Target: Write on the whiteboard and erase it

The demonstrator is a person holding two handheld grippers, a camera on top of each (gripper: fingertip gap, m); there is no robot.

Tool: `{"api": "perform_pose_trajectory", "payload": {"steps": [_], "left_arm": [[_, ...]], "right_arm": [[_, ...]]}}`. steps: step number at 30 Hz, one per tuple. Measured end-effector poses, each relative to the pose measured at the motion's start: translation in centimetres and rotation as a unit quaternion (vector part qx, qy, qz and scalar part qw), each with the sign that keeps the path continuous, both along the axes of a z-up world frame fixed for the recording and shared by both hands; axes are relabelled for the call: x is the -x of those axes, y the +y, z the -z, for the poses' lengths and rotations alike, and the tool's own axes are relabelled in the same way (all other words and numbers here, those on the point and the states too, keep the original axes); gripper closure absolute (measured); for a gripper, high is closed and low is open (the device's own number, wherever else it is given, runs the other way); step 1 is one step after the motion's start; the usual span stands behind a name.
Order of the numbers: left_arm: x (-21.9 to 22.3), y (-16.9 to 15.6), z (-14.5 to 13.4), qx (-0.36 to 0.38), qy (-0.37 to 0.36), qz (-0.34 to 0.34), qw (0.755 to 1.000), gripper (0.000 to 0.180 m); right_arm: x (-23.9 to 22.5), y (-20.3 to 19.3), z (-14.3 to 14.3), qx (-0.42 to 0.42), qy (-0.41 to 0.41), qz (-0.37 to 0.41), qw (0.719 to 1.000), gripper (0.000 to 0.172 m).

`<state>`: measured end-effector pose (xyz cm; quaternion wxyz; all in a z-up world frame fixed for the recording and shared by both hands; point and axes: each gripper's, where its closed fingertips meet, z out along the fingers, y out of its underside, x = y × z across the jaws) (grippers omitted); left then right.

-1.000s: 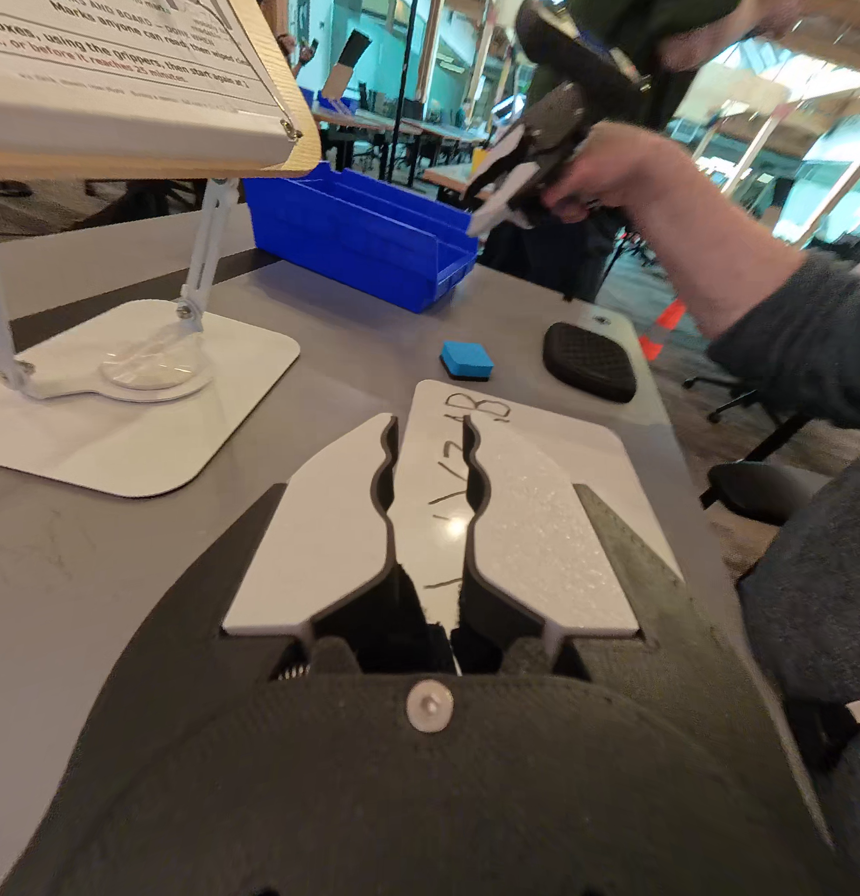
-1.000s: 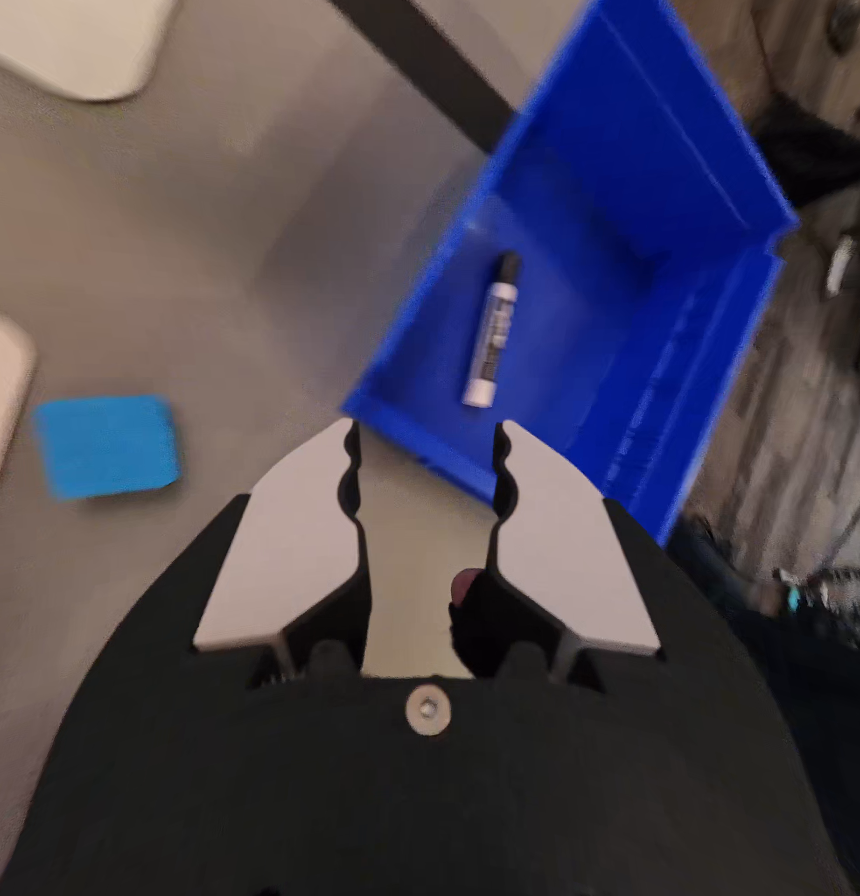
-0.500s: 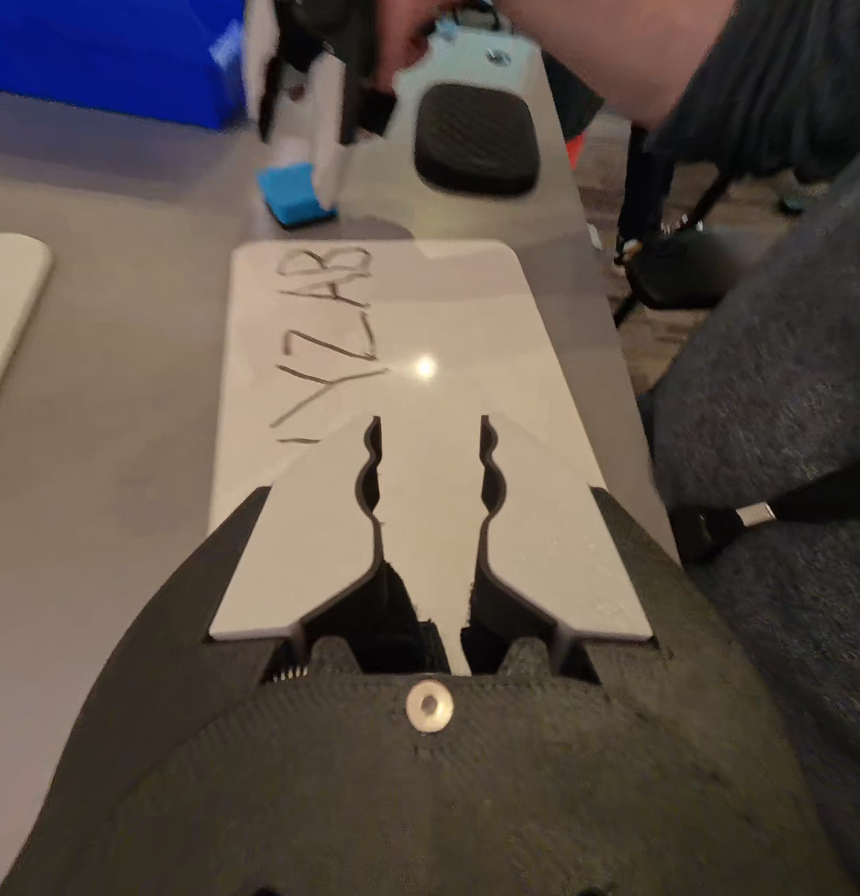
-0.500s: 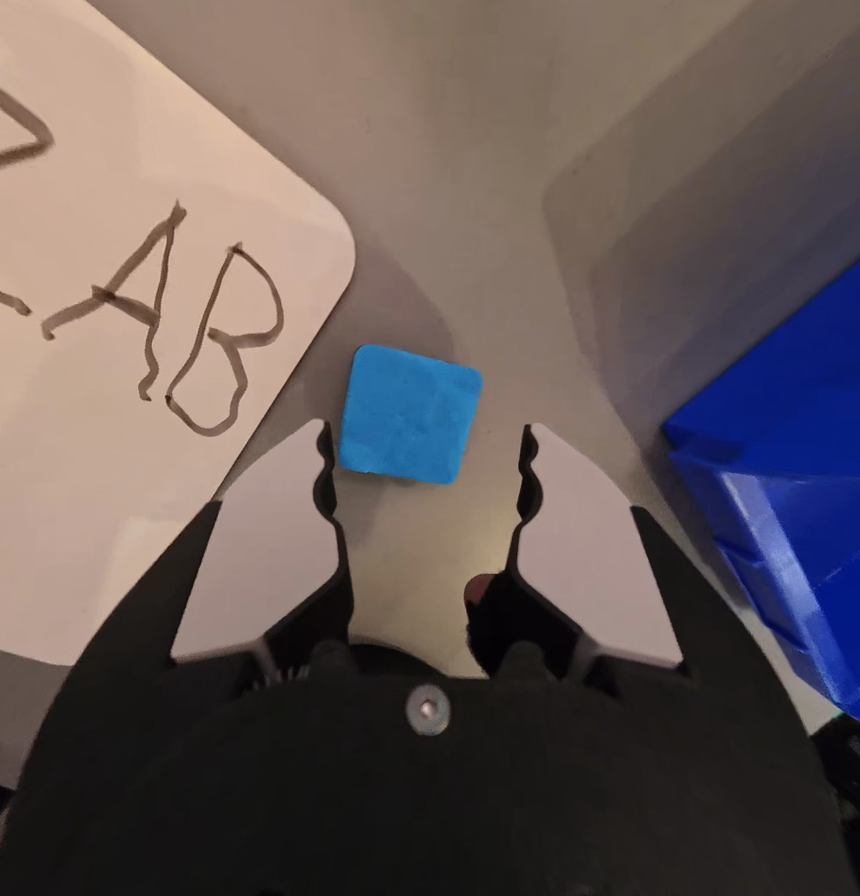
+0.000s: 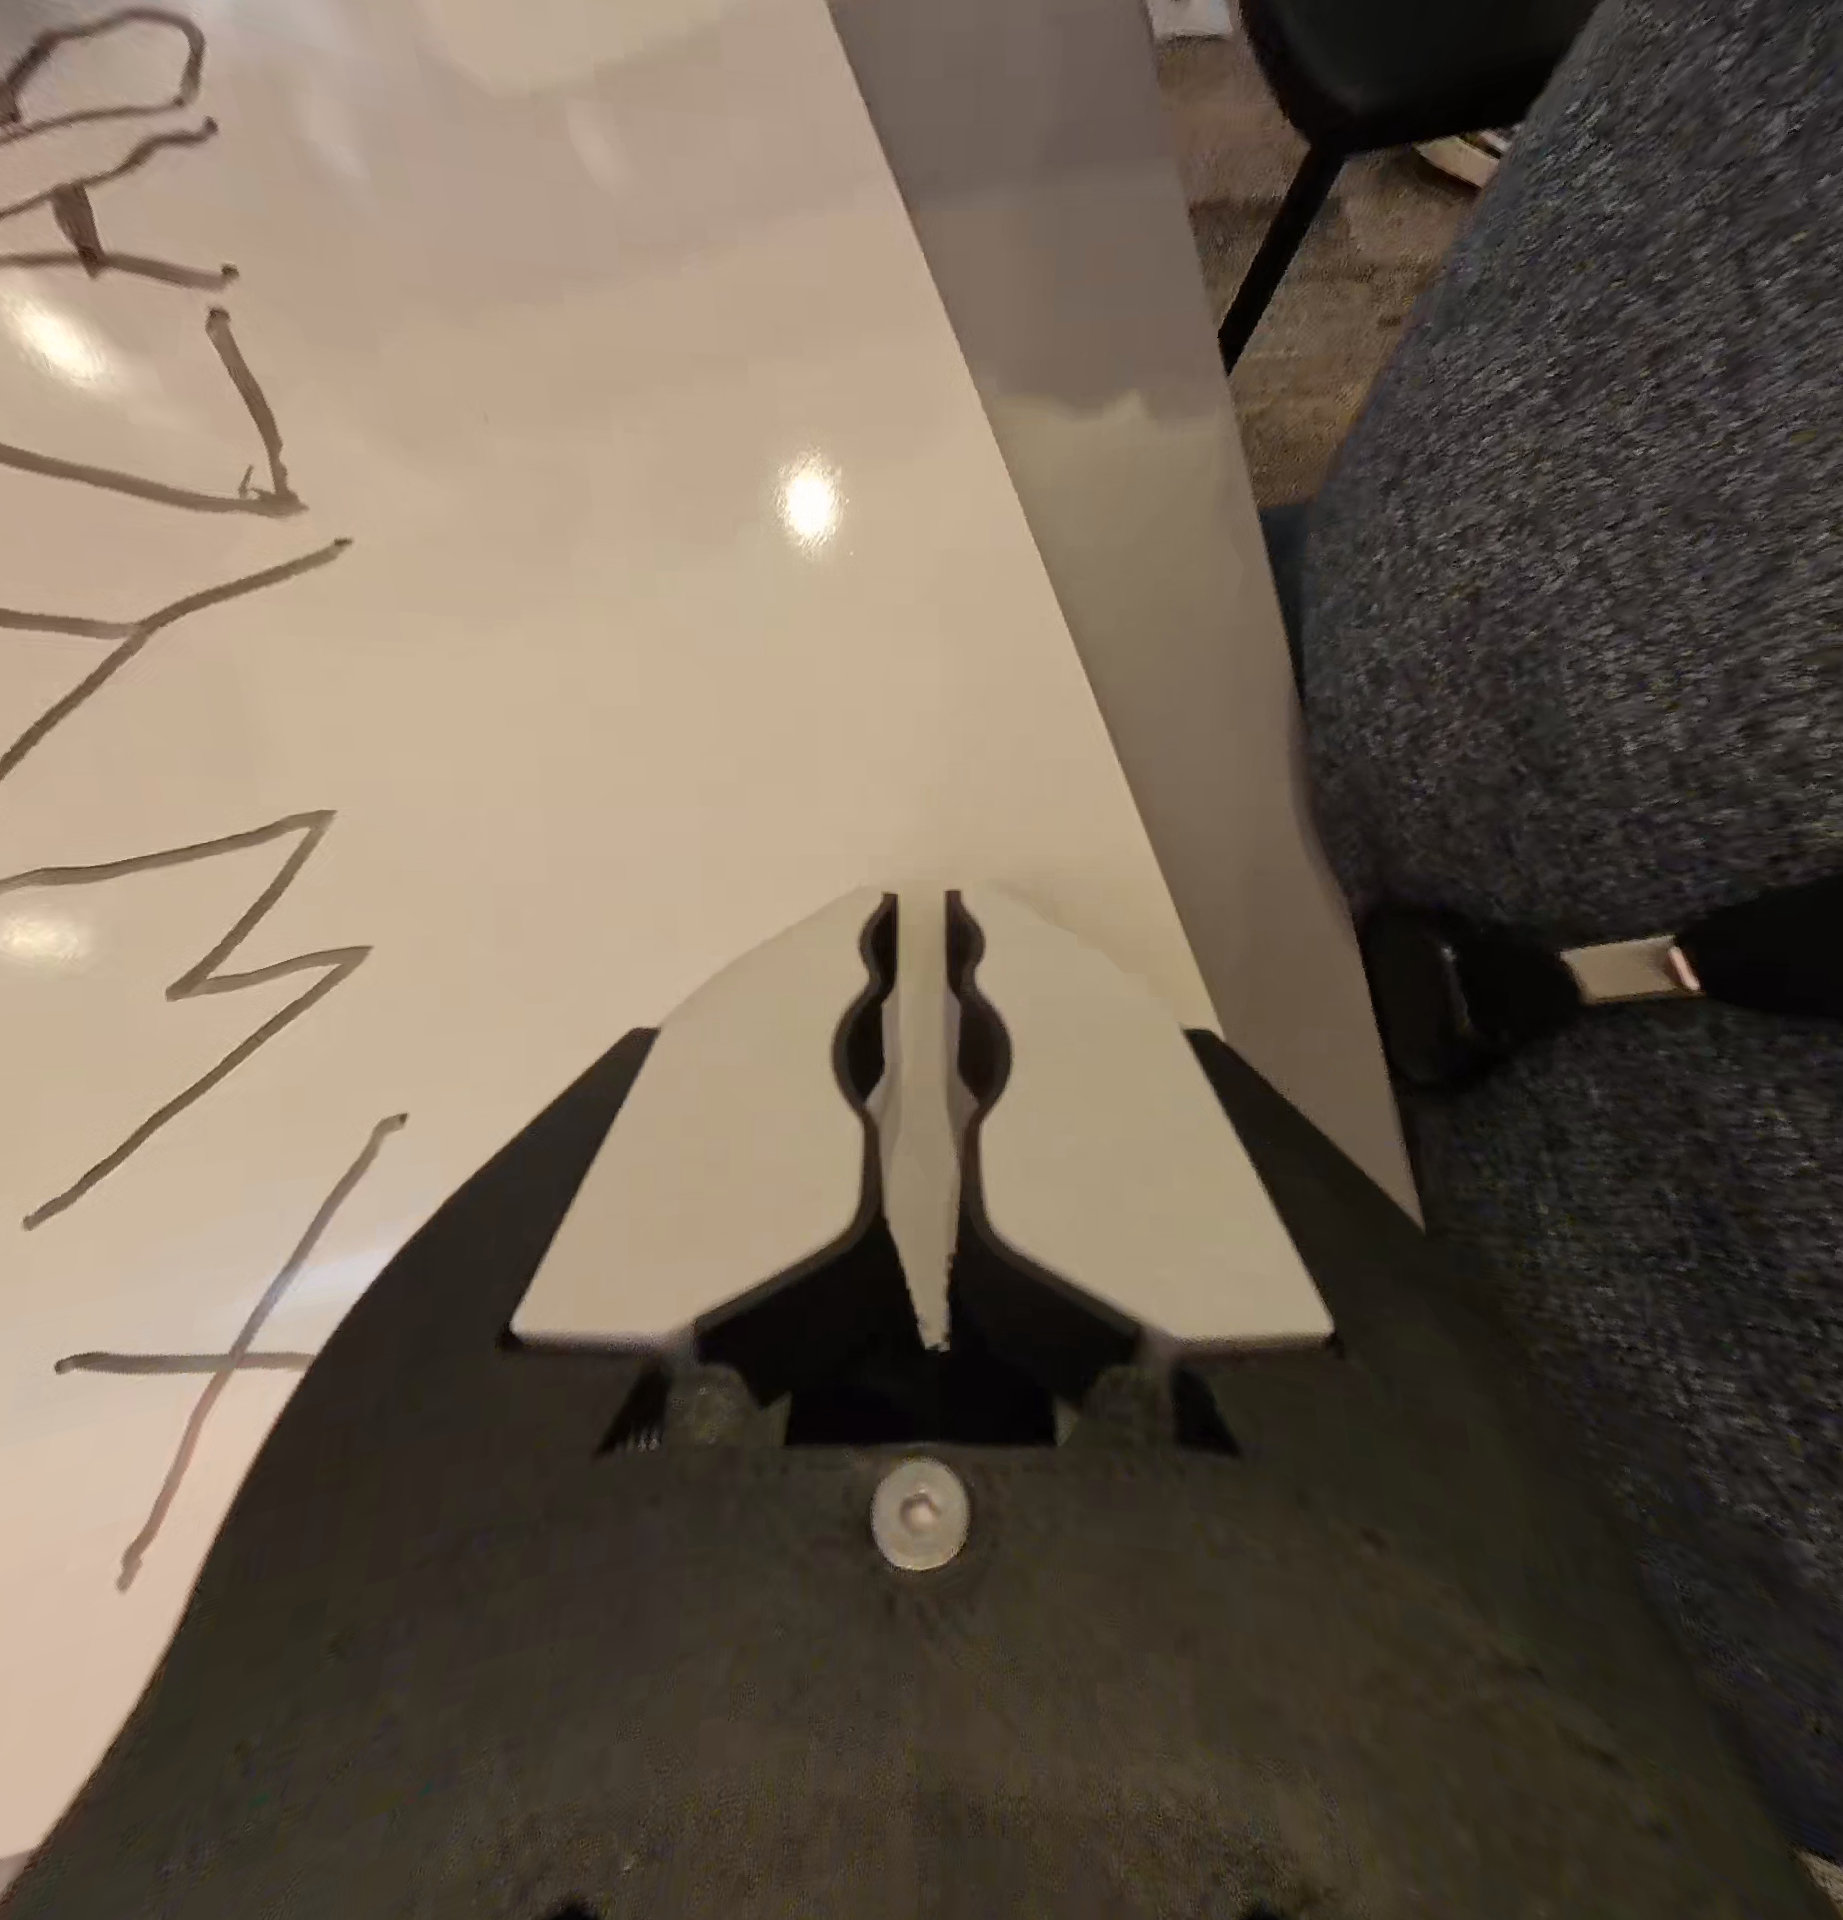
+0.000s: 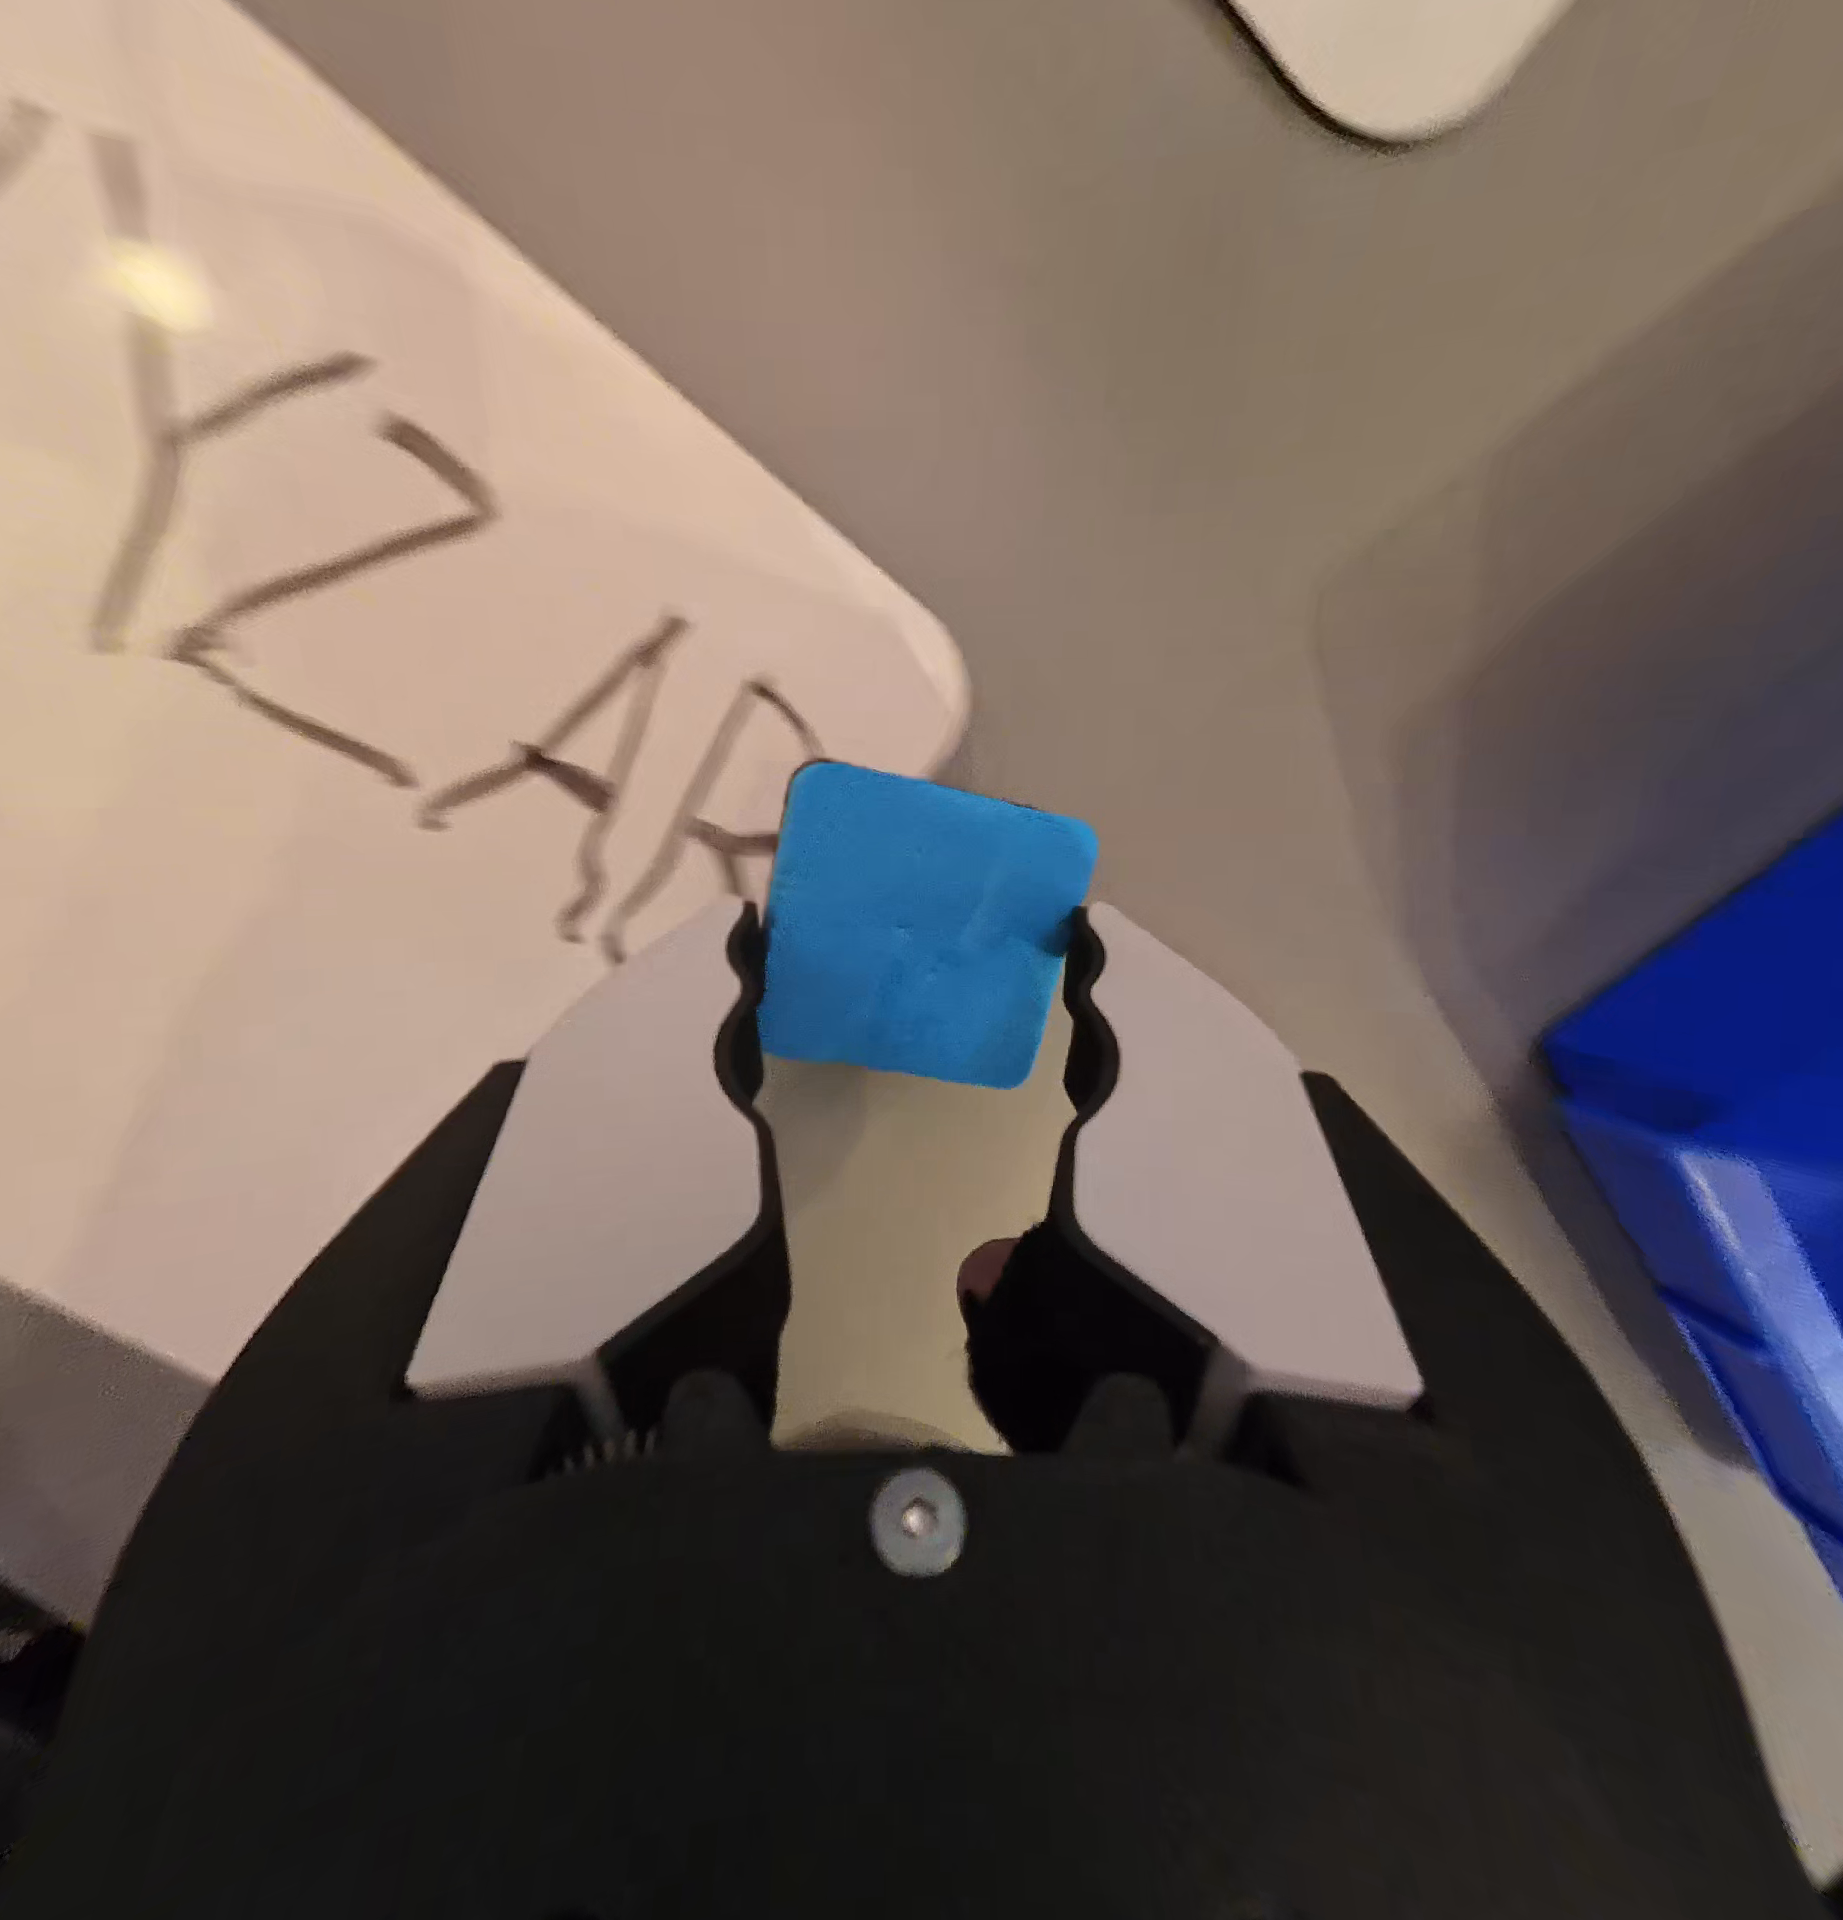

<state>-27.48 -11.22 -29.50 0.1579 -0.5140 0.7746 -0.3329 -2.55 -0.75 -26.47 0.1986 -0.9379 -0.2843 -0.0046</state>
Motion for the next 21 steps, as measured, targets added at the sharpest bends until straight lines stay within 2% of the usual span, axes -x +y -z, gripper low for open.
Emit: {"api": "perform_pose_trajectory", "payload": {"steps": [2,6,8,11,15,17,19,21], "left_arm": [[-0.1,-0.2,0.1,0.009,0.002,-0.005,1.000,0.179],[-0.2,-0.2,0.2,0.026,0.007,-0.020,0.999,0.179],[-0.4,0.1,0.2,0.014,0.003,-0.031,0.999,0.179],[-0.6,0.3,0.2,-0.005,-0.005,-0.042,0.999,0.179],[-0.8,0.5,0.3,-0.002,-0.004,-0.049,0.999,0.179],[-0.9,0.5,0.3,0.004,-0.002,-0.053,0.999,0.179],[-0.9,0.6,0.3,-0.004,-0.005,-0.056,0.998,0.179],[-1.0,0.6,0.3,-0.008,-0.007,-0.059,0.998,0.179]], "right_arm": [[2.4,-0.6,0.3,0.005,0.006,-0.029,1.000,0.115],[3.8,-0.7,2.5,0.016,-0.057,-0.046,0.997,0.114],[5.2,-0.7,2.4,0.011,-0.024,-0.057,0.998,0.115],[4.0,-2.1,2.5,0.032,-0.063,-0.082,0.994,0.115],[4.0,0.4,2.5,0.011,-0.049,-0.037,0.998,0.115],[5.7,0.1,2.5,0.015,-0.040,-0.073,0.996,0.115],[4.9,-1.5,2.5,0.042,-0.055,-0.096,0.993,0.115],[2.9,-0.4,2.6,0.035,-0.058,-0.051,0.996,0.115]]}}
